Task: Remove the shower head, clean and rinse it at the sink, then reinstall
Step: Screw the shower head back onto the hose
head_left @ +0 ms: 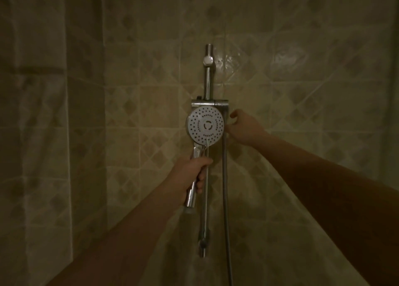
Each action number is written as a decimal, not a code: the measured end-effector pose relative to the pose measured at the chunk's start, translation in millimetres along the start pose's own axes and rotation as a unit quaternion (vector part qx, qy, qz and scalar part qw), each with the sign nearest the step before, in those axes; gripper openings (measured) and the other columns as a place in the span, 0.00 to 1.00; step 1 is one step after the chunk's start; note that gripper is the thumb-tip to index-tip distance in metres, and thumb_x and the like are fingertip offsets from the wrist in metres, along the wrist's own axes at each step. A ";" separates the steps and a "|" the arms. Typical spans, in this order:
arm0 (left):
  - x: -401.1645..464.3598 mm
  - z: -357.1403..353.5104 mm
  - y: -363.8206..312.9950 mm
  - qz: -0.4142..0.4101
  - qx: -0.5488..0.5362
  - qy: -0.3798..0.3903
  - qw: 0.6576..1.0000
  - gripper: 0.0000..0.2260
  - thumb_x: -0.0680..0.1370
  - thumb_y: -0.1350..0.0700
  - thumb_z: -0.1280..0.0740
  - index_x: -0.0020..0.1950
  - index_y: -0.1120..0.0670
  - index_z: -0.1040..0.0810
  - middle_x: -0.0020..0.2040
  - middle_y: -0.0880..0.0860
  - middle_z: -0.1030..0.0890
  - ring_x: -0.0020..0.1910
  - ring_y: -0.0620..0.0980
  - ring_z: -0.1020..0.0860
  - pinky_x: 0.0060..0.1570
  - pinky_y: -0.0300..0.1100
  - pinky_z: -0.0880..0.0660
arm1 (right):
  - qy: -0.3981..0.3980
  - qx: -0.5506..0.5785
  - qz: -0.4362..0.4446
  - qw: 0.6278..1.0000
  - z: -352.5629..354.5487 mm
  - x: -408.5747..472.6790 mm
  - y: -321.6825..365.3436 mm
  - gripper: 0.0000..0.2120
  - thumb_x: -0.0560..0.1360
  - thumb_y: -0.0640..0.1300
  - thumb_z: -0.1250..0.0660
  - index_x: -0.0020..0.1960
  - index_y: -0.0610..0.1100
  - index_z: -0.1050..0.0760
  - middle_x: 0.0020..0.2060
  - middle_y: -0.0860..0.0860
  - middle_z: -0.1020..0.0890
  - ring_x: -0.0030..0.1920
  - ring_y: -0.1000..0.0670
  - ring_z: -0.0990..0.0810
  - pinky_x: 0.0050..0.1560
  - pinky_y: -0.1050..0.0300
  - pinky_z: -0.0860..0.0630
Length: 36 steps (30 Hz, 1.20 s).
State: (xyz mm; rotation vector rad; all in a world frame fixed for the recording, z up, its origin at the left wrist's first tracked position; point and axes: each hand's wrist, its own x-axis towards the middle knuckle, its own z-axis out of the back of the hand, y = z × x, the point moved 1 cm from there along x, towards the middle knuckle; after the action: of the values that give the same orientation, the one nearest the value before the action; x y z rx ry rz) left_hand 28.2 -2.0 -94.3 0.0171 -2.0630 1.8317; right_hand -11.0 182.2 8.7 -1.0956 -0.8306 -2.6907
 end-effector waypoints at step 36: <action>28.8 9.9 26.8 0.024 -0.007 -0.002 1.000 0.11 0.78 0.56 0.30 0.37 0.55 0.28 0.25 0.52 0.30 0.20 0.48 0.33 0.20 0.38 0.34 | -0.010 -0.124 0.283 0.951 13.8 77.7 -36.1 0.17 0.77 0.47 0.35 0.64 0.50 0.32 0.46 0.48 0.16 0.41 0.49 0.19 0.39 0.57 0.25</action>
State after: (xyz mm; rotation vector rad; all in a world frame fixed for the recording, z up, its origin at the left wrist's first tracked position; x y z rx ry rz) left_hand -8.1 -0.6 -112.4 -0.0331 -2.0954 1.8462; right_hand -70.3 227.0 53.3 -1.1850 -0.1320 -2.3248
